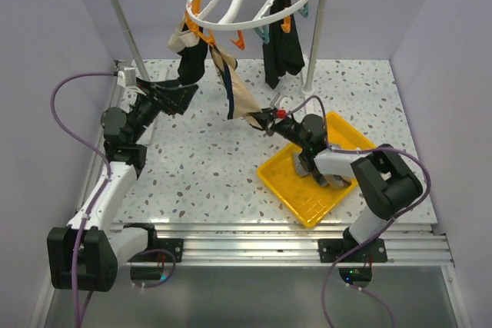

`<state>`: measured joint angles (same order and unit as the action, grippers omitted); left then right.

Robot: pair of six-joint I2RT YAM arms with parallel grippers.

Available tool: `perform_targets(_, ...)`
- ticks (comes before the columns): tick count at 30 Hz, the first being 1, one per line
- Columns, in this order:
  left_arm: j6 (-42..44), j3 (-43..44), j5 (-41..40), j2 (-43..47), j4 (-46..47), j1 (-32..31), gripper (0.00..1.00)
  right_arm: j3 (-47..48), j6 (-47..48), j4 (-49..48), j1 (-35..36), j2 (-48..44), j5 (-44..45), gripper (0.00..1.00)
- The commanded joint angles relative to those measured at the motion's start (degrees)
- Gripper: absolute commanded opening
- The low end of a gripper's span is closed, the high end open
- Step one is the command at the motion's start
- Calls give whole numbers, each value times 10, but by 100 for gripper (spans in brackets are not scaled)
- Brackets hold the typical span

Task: Remove the underwear clipped to the hanger

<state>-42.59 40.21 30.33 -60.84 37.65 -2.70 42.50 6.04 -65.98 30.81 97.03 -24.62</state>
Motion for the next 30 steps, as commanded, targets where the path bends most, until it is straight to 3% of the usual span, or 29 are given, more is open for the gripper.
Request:
perform_targets(1, -59, 46, 45, -31, 139, -5, 100, -22, -9, 33, -11, -62, -43, 0)
perform_targets(3, -72, 58, 51, -59, 163, -13, 100, -25, -6, 65, -16, -80, -44, 0)
perform_targets(10, -53, 128, 15, -106, 131, -73, 100, 48, 39, 329, -25, -125, -45, 0)
perform_targets(22, 45, 215, -163, -106, -77, -157, 97, 33, 71, 313, -25, -129, -22, 0)
perform_targets(30, 84, 275, -266, -144, -138, -195, 89, 33, 68, 308, -18, -131, -18, 0)
